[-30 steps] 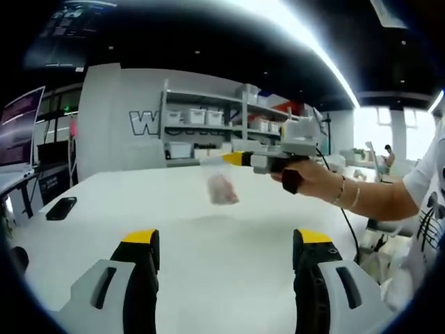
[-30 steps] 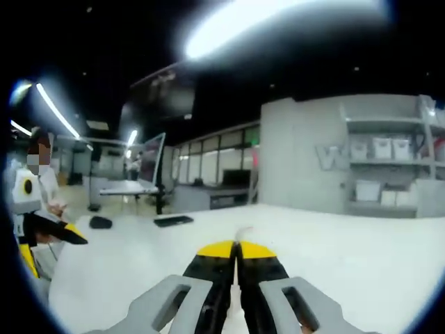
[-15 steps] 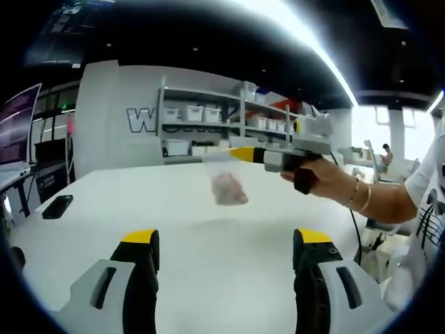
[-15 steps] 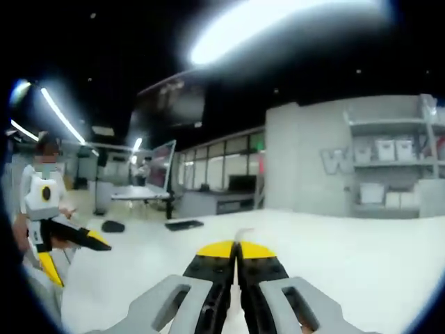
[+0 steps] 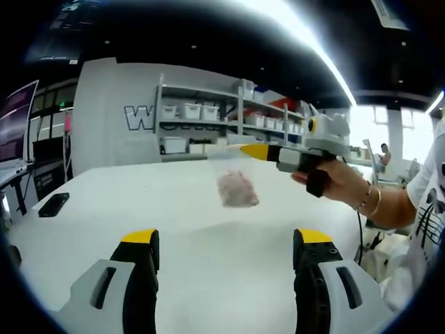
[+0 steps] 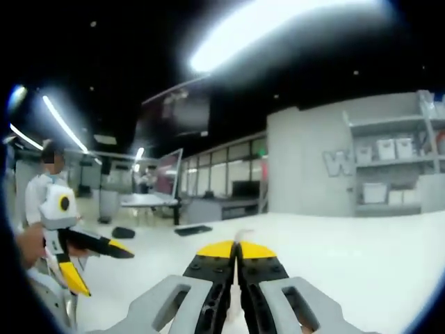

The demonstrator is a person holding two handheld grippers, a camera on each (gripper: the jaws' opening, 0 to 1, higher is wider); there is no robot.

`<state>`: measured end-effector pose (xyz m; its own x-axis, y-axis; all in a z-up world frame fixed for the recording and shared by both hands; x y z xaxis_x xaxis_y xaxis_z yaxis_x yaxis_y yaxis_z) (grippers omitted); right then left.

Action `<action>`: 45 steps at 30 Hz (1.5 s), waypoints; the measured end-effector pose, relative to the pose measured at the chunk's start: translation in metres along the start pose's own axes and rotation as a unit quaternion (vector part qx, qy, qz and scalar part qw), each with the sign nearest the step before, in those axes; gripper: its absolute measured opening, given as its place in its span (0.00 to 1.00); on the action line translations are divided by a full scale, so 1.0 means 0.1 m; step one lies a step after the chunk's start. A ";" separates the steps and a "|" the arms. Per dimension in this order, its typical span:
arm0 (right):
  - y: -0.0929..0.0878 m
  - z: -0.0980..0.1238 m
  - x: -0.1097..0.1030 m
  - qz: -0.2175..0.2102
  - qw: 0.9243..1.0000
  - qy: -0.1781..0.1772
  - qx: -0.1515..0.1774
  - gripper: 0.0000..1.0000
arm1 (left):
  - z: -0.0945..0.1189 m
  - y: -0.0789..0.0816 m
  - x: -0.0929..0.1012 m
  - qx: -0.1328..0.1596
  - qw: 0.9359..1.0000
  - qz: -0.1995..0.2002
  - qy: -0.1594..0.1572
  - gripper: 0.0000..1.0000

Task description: Open the resealable bag by pulling the two sides of the seal apart until the entire bag opening is separated and visibly accessible.

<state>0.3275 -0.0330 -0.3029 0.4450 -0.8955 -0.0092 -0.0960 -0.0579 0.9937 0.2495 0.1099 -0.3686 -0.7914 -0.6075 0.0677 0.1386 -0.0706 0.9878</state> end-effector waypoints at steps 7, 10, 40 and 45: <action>-0.02 0.11 -0.02 -0.005 1.000 0.005 0.002 0.00 | -0.02 -0.04 0.00 -0.003 1.000 0.003 -0.002 0.78; -0.03 0.15 -0.04 -0.006 1.000 0.008 0.001 0.00 | -0.05 -0.07 0.01 -0.005 1.000 0.006 -0.007 0.78; -0.10 0.66 -0.32 -0.030 0.999 0.034 -0.003 0.00 | -0.15 -0.17 0.08 -0.017 0.999 0.015 -0.027 0.75; -0.09 0.73 -0.37 -0.034 0.999 0.040 -0.002 0.00 | -0.16 -0.19 0.08 -0.019 0.999 0.016 -0.029 0.74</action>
<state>0.2473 -0.0316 -0.3198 0.5201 -0.8514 -0.0683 -0.0590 -0.1155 0.9915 0.2504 0.0939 -0.3886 -0.8189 -0.5637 0.1078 0.1855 -0.0822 0.9792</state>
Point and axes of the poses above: the point that each gripper's makers call its tool centre point, and the gripper's own axes: z roughly backward along the fingers, x roughly to its right, y roughly out of its top, the point moved 2 cm from there along z, roughly backward along the fingers, and after that the axes turned 12 degrees about -y, right-handed, at the moved point
